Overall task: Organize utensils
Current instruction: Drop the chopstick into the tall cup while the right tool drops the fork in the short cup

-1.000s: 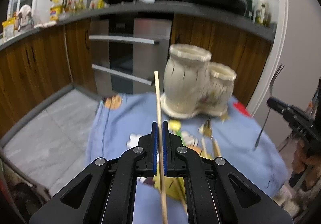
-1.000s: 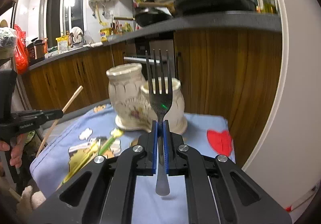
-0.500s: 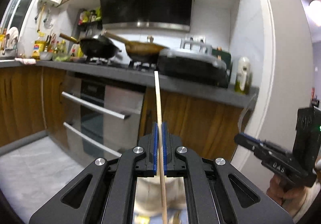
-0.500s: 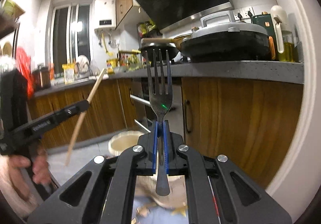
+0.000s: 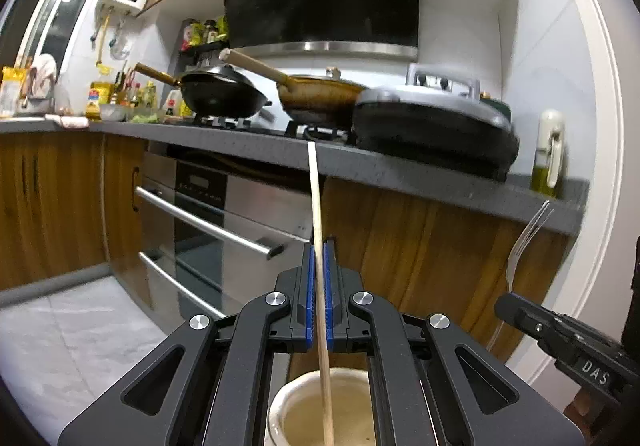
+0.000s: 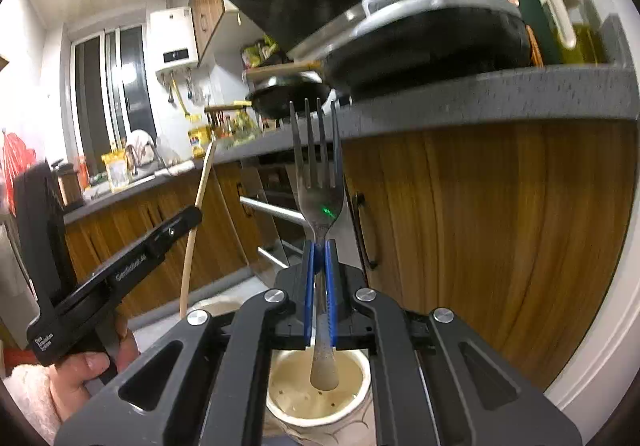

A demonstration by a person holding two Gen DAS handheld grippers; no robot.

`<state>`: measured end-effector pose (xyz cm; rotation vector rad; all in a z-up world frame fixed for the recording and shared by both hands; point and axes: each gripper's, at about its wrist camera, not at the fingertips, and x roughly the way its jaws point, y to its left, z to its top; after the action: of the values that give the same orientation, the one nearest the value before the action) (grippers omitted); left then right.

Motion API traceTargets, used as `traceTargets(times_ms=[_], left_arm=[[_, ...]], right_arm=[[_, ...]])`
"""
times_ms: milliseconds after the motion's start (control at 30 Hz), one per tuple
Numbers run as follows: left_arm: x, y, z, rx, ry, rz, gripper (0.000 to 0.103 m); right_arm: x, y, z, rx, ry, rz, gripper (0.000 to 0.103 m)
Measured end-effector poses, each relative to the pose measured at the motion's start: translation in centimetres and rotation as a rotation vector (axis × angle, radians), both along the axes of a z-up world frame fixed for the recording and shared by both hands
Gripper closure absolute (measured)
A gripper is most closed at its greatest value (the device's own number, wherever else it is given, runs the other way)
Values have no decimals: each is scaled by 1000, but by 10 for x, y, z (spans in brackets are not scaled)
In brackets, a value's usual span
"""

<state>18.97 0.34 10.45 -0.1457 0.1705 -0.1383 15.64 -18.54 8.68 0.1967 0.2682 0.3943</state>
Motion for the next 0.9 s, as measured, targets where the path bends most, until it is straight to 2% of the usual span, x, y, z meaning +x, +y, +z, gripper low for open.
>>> traceTargets(times_ms=[300, 567, 733, 900], left_arm=[[-17, 2, -20, 69, 50, -54, 98], [-41, -2, -32, 195, 131, -99, 98], [-45, -2, -35, 217, 164, -101, 98], [-41, 3, -40, 196, 210, -107, 98]], right_arm=[[5, -3, -28, -19, 81, 26, 98], [1, -1, -40, -70, 115, 38, 98], [0, -1, -45, -79, 139, 43, 98], [-1, -1, -46, -92, 152, 37, 98]])
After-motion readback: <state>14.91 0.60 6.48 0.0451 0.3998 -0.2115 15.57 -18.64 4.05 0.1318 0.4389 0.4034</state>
